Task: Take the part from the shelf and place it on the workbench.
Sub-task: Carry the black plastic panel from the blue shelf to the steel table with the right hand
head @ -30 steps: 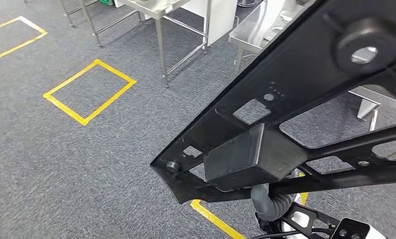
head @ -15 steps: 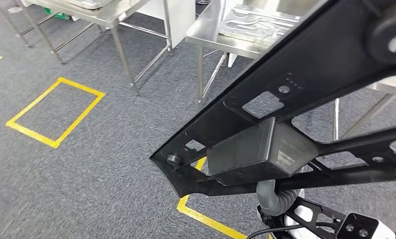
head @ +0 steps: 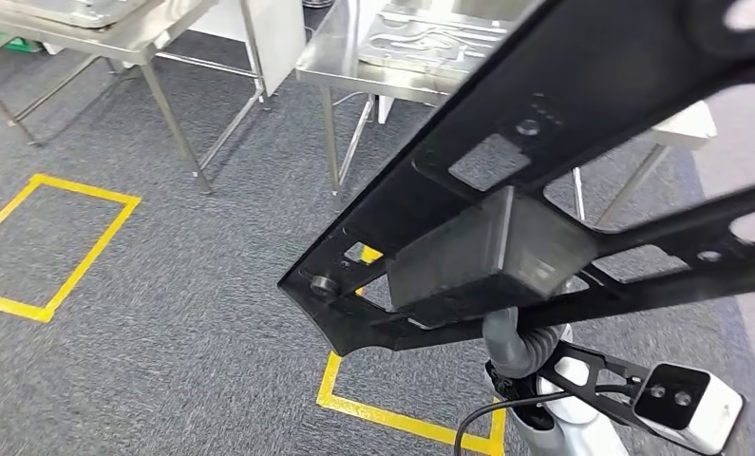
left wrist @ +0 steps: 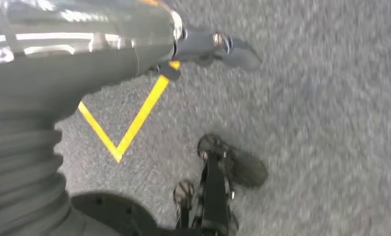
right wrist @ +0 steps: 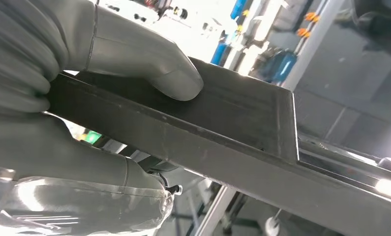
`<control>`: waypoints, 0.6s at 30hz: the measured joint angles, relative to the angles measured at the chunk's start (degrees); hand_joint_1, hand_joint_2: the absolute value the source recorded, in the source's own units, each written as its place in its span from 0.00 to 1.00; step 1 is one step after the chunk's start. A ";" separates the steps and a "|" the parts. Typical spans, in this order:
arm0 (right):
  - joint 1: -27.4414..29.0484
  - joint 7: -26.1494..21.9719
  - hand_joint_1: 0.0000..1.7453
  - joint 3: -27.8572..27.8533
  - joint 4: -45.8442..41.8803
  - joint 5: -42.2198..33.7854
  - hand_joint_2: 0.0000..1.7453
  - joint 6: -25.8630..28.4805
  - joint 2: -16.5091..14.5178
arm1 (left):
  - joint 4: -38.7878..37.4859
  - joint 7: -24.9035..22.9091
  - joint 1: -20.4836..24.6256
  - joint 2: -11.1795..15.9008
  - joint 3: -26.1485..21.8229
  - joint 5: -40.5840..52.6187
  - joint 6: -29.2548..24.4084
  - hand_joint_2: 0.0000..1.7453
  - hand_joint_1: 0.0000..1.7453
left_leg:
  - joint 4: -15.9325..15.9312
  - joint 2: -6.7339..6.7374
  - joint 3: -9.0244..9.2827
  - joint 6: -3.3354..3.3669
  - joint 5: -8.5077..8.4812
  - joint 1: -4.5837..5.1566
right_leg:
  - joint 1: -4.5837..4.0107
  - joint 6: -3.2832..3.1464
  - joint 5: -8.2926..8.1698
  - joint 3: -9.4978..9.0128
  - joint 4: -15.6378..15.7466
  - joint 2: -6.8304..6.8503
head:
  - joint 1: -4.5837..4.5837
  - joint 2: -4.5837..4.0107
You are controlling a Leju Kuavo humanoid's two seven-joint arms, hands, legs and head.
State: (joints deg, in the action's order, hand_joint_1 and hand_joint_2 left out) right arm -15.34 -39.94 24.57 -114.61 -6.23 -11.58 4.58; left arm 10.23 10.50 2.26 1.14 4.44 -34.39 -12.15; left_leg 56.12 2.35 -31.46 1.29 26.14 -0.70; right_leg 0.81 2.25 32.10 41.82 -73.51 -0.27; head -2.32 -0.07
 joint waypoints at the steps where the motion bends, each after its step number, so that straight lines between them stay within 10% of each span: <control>1: -0.21 0.01 1.00 0.00 0.29 -0.01 1.00 0.05 -0.02 | 0.00 0.01 0.05 -0.02 0.00 -0.04 0.06 1.00 0.00 | 0.04 0.66 0.08 -0.11 0.10 0.00 | 0.02 0.00 -1.66 -1.38 2.64 0.35 | 0.00 0.00; 5: -1.11 -0.02 1.00 0.03 0.91 -0.04 1.00 0.62 -0.22 | 0.00 0.15 0.14 -0.04 -0.01 -0.09 0.20 1.00 0.00 | 0.53 2.79 0.53 -1.09 0.94 0.51 | -0.74 -1.17 -6.37 -8.12 15.66 4.43 | 0.00 0.01; 8: -1.10 -0.02 1.00 0.06 1.11 0.10 1.00 1.18 -0.36 | 0.01 0.26 0.23 -0.01 -0.02 -0.04 0.22 1.00 0.00 | 0.57 4.36 0.90 -2.05 1.46 0.61 | -0.86 -2.29 -6.41 -8.04 16.10 2.75 | -0.01 0.01; 14: -0.96 -0.02 1.00 0.50 1.38 0.29 1.00 1.35 -0.98 | 0.02 0.37 0.08 -0.08 -0.03 0.25 0.31 1.00 0.00 | 16.03 -1.26 -6.39 -3.00 8.71 0.15 | -0.67 -3.53 -6.52 -8.45 16.38 -1.27 | -0.03 0.00; 16: -0.88 -0.02 1.00 0.62 1.53 0.29 1.00 1.36 -1.01 | 0.02 0.33 -0.14 -0.07 -0.04 0.22 0.34 1.00 0.00 | 15.21 -1.79 -6.56 -2.75 6.48 0.14 | -0.72 -3.52 -6.45 -8.61 16.26 -3.03 | -0.03 0.00; 18: -0.87 -0.02 1.00 0.63 1.57 0.29 1.00 1.36 -1.07 | 0.02 0.32 -0.18 0.01 -0.05 0.19 0.45 1.00 0.00 | 7.93 -3.65 -3.65 -2.21 2.17 0.12 | -0.74 -3.31 -6.29 -8.79 16.13 -4.63 | -0.03 0.00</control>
State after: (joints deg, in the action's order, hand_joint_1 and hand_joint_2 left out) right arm -16.20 -39.95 25.20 -113.04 -5.95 -10.23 3.52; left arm 10.25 10.82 2.08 1.15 4.38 -34.20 -11.71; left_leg 64.05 -1.30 -35.11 -0.92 28.31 -0.58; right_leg 0.07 -1.06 25.81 33.03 -57.39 -4.90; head -2.35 -0.07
